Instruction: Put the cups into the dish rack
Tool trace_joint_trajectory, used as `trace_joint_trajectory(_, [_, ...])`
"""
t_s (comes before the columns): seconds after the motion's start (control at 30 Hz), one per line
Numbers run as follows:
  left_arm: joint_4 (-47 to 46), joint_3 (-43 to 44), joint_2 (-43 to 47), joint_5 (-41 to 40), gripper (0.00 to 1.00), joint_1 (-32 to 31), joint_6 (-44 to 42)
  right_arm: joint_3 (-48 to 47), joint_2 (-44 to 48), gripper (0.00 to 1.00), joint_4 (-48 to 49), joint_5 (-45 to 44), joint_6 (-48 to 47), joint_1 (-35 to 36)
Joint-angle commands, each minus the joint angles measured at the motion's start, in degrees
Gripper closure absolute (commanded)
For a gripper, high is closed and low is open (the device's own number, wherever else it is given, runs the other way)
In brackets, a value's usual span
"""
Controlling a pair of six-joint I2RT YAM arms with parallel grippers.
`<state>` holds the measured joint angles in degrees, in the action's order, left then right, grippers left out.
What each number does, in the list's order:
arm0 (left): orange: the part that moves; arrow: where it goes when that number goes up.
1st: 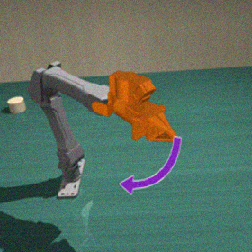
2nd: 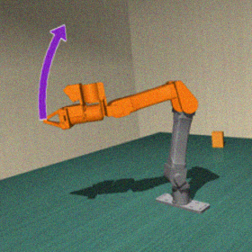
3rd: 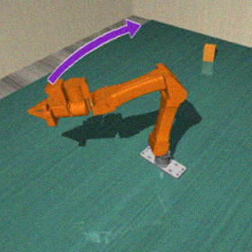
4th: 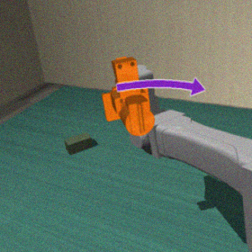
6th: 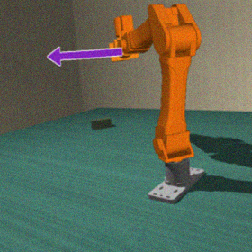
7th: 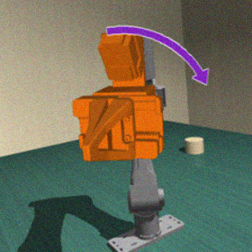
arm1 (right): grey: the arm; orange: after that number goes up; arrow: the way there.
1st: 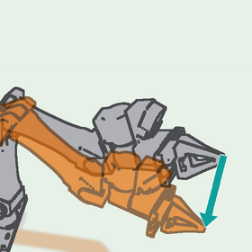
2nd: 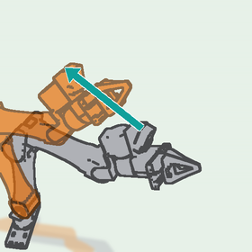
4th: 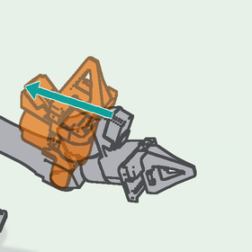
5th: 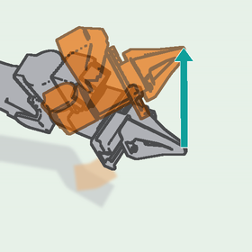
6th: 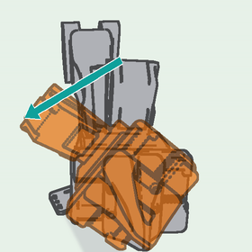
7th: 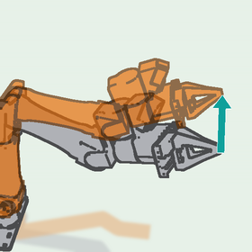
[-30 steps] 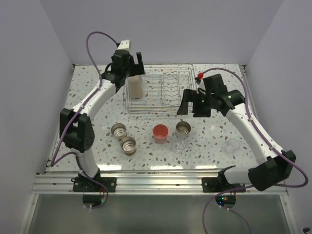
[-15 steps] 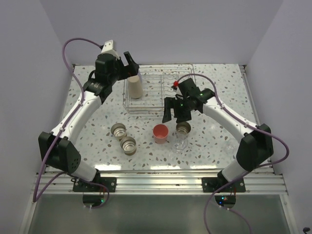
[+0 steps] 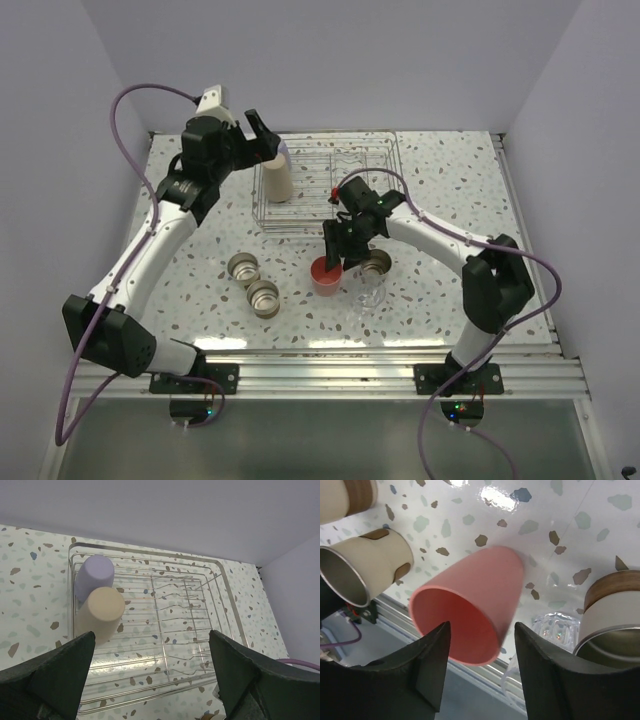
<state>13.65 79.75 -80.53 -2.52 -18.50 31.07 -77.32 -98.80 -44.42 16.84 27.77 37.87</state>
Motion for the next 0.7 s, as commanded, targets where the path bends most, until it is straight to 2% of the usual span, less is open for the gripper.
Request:
trace_joint_trajectory(0.0, [0.06, -1.26, 2.39, 0.77, 0.02, 0.31, 1.36, -0.55, -0.77, 0.47, -1.36, -2.95, 0.27, 0.45])
trace_joint_trajectory(0.27, [-0.9, -3.45, 4.15, 1.82, 0.02, 0.22, 2.42, -0.99, -3.06, 0.73, -5.23, -8.75, 0.53, 0.72])
trace_joint_trajectory(0.43, [-0.73, -3.72, 5.03, 2.26, 0.03, 0.22, 1.81, -2.13, -3.24, 0.95, -5.41, -9.37, 0.88, 0.8])
trace_joint_trajectory(0.5, [-0.21, -2.85, 5.38, 1.22, 0.04, 0.31, 0.93, -4.23, -2.89, 1.0, -6.11, -9.72, 0.8, 0.72])
trace_joint_trajectory(0.67, [-1.42, -2.84, 8.1, -5.46, 0.06, 0.22, -6.1, -13.54, -2.53, 1.0, -11.73, -11.65, 0.09, 0.72])
